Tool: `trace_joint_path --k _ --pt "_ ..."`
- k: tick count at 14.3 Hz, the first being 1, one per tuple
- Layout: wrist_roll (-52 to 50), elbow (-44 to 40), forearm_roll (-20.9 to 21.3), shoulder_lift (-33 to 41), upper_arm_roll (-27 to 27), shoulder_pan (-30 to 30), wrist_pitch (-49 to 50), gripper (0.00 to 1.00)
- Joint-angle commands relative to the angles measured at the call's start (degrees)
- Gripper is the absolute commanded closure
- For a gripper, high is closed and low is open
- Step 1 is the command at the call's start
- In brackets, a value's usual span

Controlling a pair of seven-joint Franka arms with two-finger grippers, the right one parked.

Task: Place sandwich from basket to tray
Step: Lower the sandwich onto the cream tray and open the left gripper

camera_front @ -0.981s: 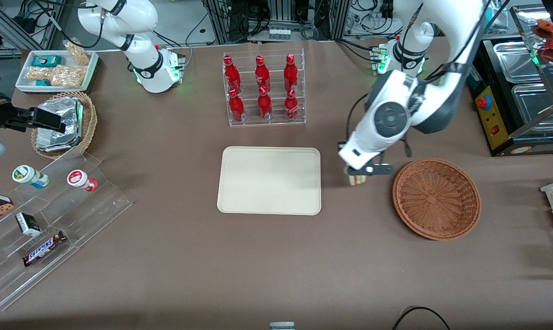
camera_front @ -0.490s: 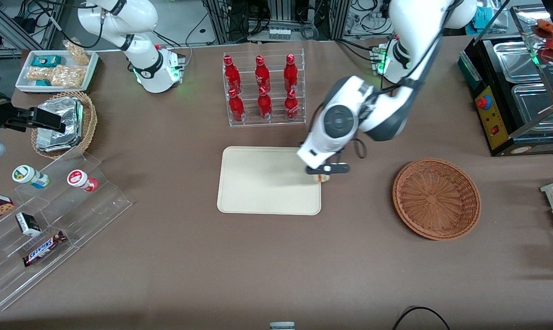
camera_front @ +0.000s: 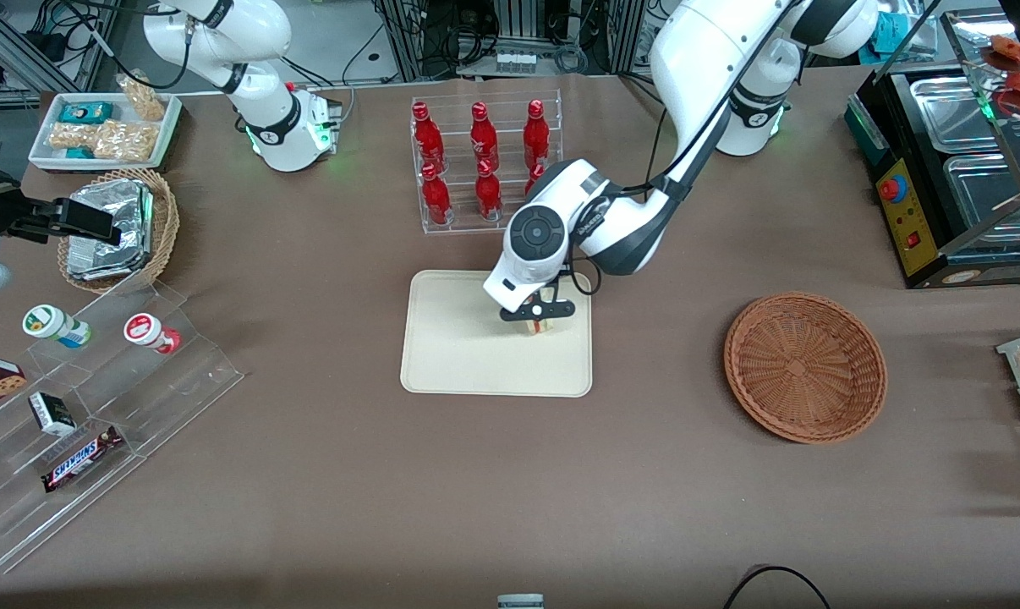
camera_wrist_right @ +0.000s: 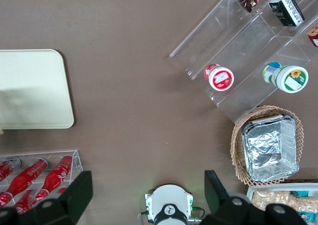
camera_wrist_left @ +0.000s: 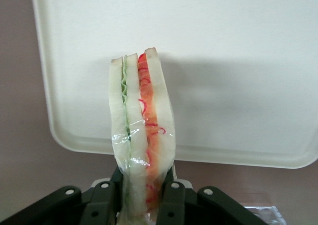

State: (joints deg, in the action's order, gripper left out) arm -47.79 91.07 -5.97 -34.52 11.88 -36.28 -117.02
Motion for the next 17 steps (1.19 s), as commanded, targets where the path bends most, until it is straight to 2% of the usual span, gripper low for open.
trace_joint_path --k 1,4,9,10,11,12,13,15,17 --pt "-3.27 -1.68 -0.45 -1.95 -0.63 -1.77 -1.89 0.68" --pt "-3.37 -1.86 -0.45 -2.57 -0.63 -2.21 -2.07 0.65" --pt "-5.81 -2.56 -0.28 -4.59 -0.63 -5.1 -6.62 0.5" --pt "-6.35 -2.47 0.07 -4.68 -0.63 -5.46 -7.25 0.44" --pt "-6.44 -2.47 -0.01 -4.77 -0.63 -5.46 -7.34 0.34" --pt "-6.44 -2.56 -0.01 -5.11 -0.72 -5.46 -7.34 0.12" --pt "-6.53 -2.65 -0.01 -5.12 -0.72 -5.46 -7.34 0.05" --pt "-6.62 -2.56 -0.01 -4.94 -0.81 -5.38 -7.34 0.0" --pt "-6.62 -2.56 -0.1 -4.59 -1.07 -5.11 -7.25 0.0"
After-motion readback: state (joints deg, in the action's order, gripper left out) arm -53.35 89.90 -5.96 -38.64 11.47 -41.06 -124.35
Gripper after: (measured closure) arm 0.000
